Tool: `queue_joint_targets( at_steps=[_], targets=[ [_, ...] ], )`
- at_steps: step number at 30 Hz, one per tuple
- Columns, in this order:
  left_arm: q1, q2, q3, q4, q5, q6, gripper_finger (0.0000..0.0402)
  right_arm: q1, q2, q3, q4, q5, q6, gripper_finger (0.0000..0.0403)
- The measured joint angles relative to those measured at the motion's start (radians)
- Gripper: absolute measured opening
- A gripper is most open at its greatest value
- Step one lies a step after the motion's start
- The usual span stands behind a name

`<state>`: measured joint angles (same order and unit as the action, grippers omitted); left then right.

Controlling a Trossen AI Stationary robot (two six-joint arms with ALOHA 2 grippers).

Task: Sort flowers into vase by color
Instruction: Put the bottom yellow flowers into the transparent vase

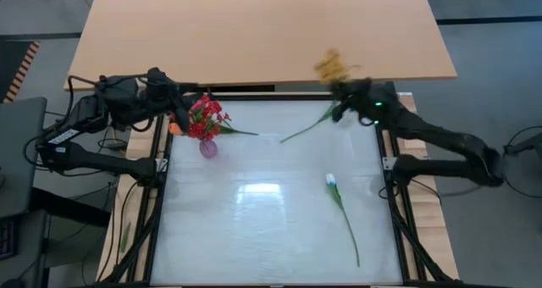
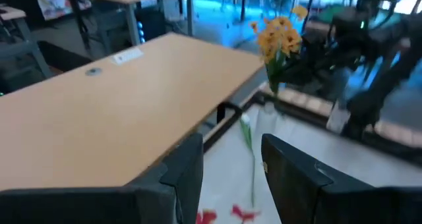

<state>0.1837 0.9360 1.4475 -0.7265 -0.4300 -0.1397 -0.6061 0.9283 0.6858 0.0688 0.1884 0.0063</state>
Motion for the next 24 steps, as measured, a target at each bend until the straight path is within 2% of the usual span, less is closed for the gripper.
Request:
queue_joint_targets(
  at_steps=[2,3,7,9,13,24],
  targets=[
    [0.000,0.000,0.000,0.036,-0.003,-0.004,0.0142,-0.078,-0.049,-0.051,0.064,0.085,-0.004,0.0032],
    [0.000,0.000,0.000,0.052,-0.003,-0.004,0.0142,-0.118,-0.061,-0.074,0.114,0.094,0.000,0.0032],
    [0.000,0.010,0.000,0.114,-0.017,0.000,0.0142,-0.252,-0.067,-0.152,0.305,-0.011,-0.001,0.0032],
    [0.000,0.017,0.000,0.126,-0.028,0.001,0.0142,-0.286,-0.050,-0.164,0.317,-0.031,0.003,0.0032],
    [0.000,0.035,0.000,0.133,-0.029,-0.005,0.0142,-0.296,-0.022,-0.173,0.289,-0.049,0.017,0.0032],
    [0.000,0.074,0.000,0.131,-0.029,-0.006,0.0142,-0.274,-0.054,-0.169,0.233,-0.057,-0.068,0.0032]
  ],
)
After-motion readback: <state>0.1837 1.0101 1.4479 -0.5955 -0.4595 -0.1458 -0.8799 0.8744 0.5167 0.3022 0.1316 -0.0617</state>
